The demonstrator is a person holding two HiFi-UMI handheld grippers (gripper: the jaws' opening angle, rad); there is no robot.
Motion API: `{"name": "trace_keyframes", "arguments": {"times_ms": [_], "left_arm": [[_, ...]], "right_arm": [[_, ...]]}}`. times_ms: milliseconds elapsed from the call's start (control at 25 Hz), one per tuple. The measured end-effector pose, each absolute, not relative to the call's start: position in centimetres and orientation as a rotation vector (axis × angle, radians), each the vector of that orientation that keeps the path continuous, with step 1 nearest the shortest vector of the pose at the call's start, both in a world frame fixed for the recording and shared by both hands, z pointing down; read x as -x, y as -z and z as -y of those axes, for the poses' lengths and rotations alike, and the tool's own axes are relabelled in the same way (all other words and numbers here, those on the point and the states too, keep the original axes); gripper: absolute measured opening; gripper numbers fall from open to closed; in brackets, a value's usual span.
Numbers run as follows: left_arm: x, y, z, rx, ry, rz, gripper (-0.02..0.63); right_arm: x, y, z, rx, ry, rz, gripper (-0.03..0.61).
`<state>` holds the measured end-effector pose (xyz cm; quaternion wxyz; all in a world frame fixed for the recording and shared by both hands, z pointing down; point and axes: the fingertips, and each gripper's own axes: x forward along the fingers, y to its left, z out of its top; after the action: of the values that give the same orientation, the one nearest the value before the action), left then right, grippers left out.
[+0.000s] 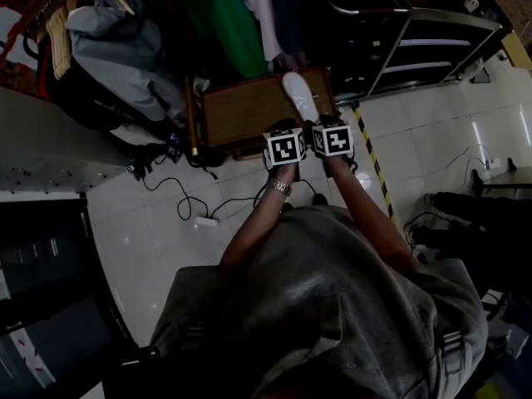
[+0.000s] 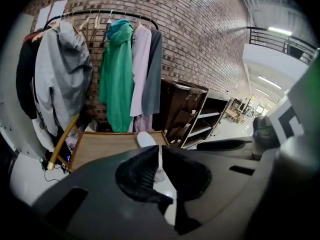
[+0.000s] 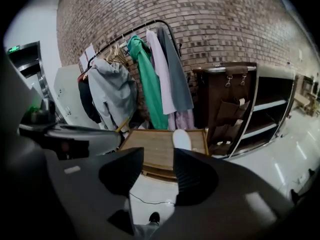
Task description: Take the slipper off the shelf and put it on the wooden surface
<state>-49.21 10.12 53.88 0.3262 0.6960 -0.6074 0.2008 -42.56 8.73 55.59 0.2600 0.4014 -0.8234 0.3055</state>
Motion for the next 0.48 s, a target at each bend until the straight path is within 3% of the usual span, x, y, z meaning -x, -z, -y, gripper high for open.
{"name": "trace_keyframes", "arguments": {"times_ms": [480], "left_arm": [[48.7,-53.5,-10.7,-1.838,-0.587,1.635,0.017]], "right_arm": [[42.8,-54.0,-9.7,-1.083,-0.754,2.269,0.184]]}}
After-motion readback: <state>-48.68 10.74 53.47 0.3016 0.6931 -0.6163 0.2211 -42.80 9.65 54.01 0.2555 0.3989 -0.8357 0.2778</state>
